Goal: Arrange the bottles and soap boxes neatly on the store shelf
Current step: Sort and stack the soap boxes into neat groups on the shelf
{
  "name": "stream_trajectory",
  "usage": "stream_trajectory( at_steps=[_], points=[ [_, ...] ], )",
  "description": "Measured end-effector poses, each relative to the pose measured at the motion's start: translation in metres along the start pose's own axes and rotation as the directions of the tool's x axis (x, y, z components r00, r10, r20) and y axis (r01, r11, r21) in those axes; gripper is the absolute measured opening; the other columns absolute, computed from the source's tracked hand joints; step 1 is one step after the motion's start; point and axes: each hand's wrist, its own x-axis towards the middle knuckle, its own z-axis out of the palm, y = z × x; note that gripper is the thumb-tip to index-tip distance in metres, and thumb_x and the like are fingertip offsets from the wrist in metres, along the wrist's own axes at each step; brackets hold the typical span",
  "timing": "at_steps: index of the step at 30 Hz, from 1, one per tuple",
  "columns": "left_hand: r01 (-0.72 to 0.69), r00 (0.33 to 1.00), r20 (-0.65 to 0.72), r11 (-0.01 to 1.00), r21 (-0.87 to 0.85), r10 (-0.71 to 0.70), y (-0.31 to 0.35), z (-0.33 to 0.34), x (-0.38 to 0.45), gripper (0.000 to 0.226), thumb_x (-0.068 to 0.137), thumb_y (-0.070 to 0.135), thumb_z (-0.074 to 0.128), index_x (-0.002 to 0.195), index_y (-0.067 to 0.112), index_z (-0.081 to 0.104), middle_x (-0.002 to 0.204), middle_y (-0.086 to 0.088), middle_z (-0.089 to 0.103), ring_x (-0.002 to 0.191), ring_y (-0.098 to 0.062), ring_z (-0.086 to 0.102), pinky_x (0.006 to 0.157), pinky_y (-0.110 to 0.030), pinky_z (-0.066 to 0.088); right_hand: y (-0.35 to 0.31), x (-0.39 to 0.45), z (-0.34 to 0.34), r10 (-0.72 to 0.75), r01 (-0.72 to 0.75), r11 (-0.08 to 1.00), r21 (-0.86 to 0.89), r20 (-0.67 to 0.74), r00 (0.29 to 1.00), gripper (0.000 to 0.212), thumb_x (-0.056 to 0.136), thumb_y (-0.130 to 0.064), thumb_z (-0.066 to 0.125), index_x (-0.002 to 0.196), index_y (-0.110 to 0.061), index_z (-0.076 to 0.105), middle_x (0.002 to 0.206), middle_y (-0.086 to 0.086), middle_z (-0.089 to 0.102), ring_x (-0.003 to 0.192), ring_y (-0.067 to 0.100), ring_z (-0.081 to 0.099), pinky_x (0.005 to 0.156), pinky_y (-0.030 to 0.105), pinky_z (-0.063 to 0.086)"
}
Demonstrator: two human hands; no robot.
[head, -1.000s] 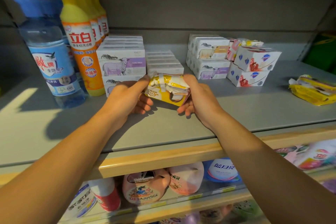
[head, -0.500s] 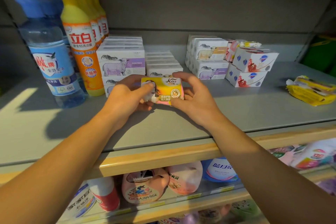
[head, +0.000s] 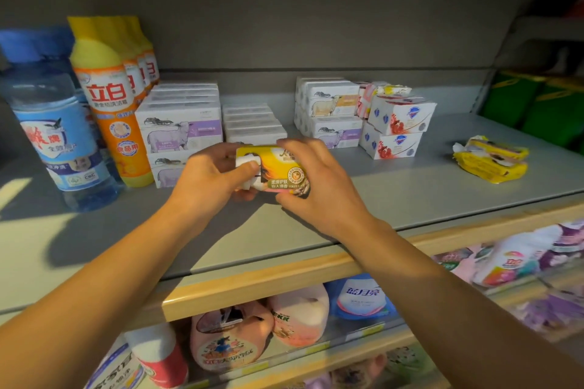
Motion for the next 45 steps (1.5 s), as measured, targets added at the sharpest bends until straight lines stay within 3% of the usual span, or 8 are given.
stream_trajectory(
  at_steps=[9,12,16,19,23,32,37,45],
  points=[
    [0.112,0.973,0.217,0.982,-0.155,-0.077,0.014,0.128,0.003,0.014,0.094,0.022,0.062,0.086,0.017,0.073,0.083,-0.012,0.072,0.064,-0.021,0.067,0.063,-0.032,0.059,0.058,-0.057,-0.109,0.195,-0.244,0.957,-0.158,-0.272,0.942,0.068,0.059,-0.05,0.068,0.121,-0.021,0.064,0.111,-0.001,0.066,0.102,0.017,0.059,0.086,0.02,0.04],
    [0.017,0.969,0.244,0.995,0.094,-0.04,0.0,0.168,0.008,0.008,0.091,0.025,0.065,0.093,0.023,0.073,0.093,-0.004,0.074,0.081,-0.018,0.069,0.077,-0.033,0.058,0.092,-0.081,-0.154,0.328,-0.391,0.913,-0.116,-0.364,0.872,0.071,0.055,-0.058,0.064,0.116,-0.021,0.065,0.106,-0.003,0.065,0.096,0.011,0.058,0.079,0.012,0.035],
    [-0.305,0.919,0.39,0.73,0.612,0.056,-0.015,0.201,0.013,0.041,0.083,0.043,0.071,0.119,0.025,0.068,0.121,0.003,0.069,0.112,-0.015,0.063,0.103,-0.032,0.046,0.143,-0.095,-0.206,0.488,-0.585,0.808,-0.074,-0.473,0.733,0.067,0.065,-0.049,0.074,0.124,-0.019,0.062,0.109,0.0,0.065,0.097,0.015,0.062,0.079,0.015,0.038],
    [-0.479,0.861,0.495,0.522,0.706,0.12,-0.02,0.209,0.014,0.047,0.083,0.055,0.062,0.118,0.024,0.068,0.121,0.002,0.068,0.116,-0.022,0.059,0.1,-0.031,0.045,0.18,-0.087,-0.232,0.536,-0.669,0.738,-0.089,-0.525,0.661,0.061,0.075,-0.04,0.075,0.128,-0.016,0.059,0.118,0.01,0.064,0.107,0.027,0.06,0.087,0.03,0.045],
    [-0.556,0.823,0.541,0.433,0.709,0.17,-0.023,0.21,0.014,0.073,0.074,0.069,0.032,0.108,0.017,0.071,0.11,-0.003,0.071,0.108,-0.027,0.061,0.095,-0.035,0.047,0.216,-0.067,-0.243,0.583,-0.719,0.691,-0.08,-0.527,0.619,0.059,0.075,-0.041,0.072,0.127,-0.017,0.058,0.117,0.01,0.064,0.107,0.029,0.059,0.088,0.036,0.048],
    [-0.514,0.852,0.498,0.445,0.733,0.163,-0.023,0.211,0.014,0.058,0.078,0.058,0.049,0.12,0.023,0.069,0.118,0.003,0.069,0.115,-0.024,0.059,0.1,-0.032,0.044,0.251,-0.061,-0.224,0.605,-0.722,0.636,-0.272,-0.404,0.686,0.052,0.085,-0.051,0.063,0.126,-0.019,0.058,0.124,0.013,0.054,0.111,0.034,0.054,0.085,0.035,0.042],
    [-0.505,0.855,0.499,0.452,0.735,0.143,-0.023,0.212,0.013,0.059,0.078,0.059,0.048,0.122,0.025,0.067,0.121,0.005,0.068,0.117,-0.023,0.058,0.101,-0.031,0.043,0.242,-0.061,-0.225,0.592,-0.696,0.576,-0.429,-0.367,0.717,0.063,0.086,-0.06,0.053,0.135,-0.02,0.052,0.138,0.01,0.048,0.125,0.036,0.041,0.103,0.044,0.037],
    [-0.396,0.901,0.415,0.63,0.668,0.125,-0.015,0.194,0.014,0.035,0.082,0.045,0.069,0.113,0.029,0.07,0.117,0.014,0.069,0.111,-0.007,0.06,0.092,-0.017,0.04,0.157,-0.041,-0.166,0.321,-0.403,0.884,-0.236,-0.32,0.891,0.047,0.088,-0.038,0.061,0.13,-0.019,0.056,0.132,0.003,0.053,0.118,0.022,0.053,0.094,0.028,0.041]
  ],
)
